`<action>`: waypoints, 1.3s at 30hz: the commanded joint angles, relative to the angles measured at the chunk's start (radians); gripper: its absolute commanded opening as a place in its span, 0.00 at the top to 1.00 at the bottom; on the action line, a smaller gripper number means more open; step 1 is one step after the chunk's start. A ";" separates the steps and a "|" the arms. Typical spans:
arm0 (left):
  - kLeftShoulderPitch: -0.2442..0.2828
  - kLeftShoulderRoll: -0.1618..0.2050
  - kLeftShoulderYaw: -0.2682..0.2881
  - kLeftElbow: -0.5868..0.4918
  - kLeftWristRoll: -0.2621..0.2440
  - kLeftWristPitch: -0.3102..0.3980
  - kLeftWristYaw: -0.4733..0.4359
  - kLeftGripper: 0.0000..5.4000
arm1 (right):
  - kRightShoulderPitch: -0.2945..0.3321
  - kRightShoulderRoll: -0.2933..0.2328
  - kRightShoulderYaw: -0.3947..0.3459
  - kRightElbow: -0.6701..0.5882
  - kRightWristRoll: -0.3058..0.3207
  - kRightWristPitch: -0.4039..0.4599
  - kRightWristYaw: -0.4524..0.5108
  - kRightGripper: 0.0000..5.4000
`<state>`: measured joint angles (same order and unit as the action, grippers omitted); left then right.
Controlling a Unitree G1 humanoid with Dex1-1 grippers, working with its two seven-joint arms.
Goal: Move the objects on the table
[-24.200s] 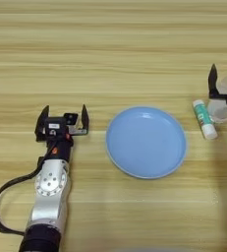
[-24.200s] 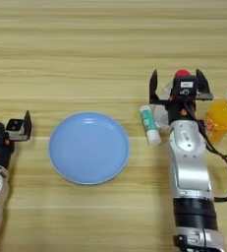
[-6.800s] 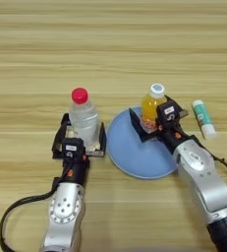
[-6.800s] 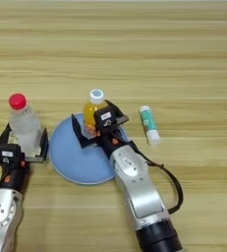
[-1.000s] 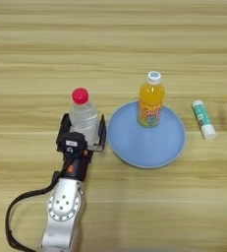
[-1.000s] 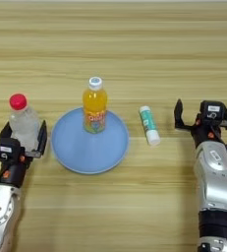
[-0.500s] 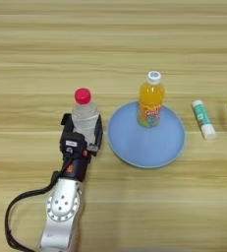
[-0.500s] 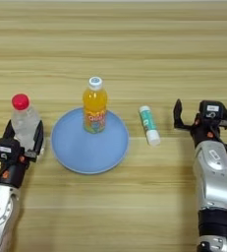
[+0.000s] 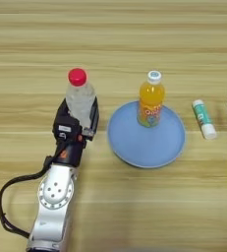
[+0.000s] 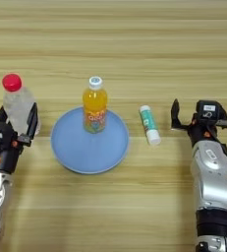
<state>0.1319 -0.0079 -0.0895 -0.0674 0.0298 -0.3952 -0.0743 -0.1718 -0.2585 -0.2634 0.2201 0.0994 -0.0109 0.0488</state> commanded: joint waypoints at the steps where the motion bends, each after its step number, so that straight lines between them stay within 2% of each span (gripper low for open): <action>1: -0.016 -0.025 -0.051 -0.048 -0.034 0.036 -0.028 0.43 | -0.004 0.010 0.007 -0.012 -0.006 0.001 -0.011 0.00; 8: 0.002 -0.051 -0.145 -0.042 -0.036 0.051 -0.063 0.43 | -0.003 0.013 0.011 -0.014 -0.007 0.001 -0.015 0.00; 15: 0.001 -0.059 -0.202 0.009 -0.032 0.041 -0.073 0.43 | -0.007 0.013 0.015 -0.007 -0.005 -0.002 -0.022 0.00; 19: -0.018 -0.066 -0.209 0.077 -0.062 0.029 -0.093 0.43 | -0.010 0.013 0.017 -0.001 -0.005 -0.005 -0.023 0.00; 28: -0.061 -0.077 -0.204 0.231 -0.068 -0.028 -0.105 0.44 | -0.009 0.017 0.021 -0.002 -0.006 -0.004 -0.026 0.00; 39: -0.083 -0.073 -0.202 0.288 -0.072 -0.064 -0.102 0.44 | -0.010 0.027 0.022 0.000 -0.013 -0.007 -0.028 0.00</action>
<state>0.0630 -0.0410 -0.2895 0.2049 -0.0443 -0.4521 -0.1783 -0.1720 -0.2344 -0.2430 0.2203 0.0876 -0.0113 0.0283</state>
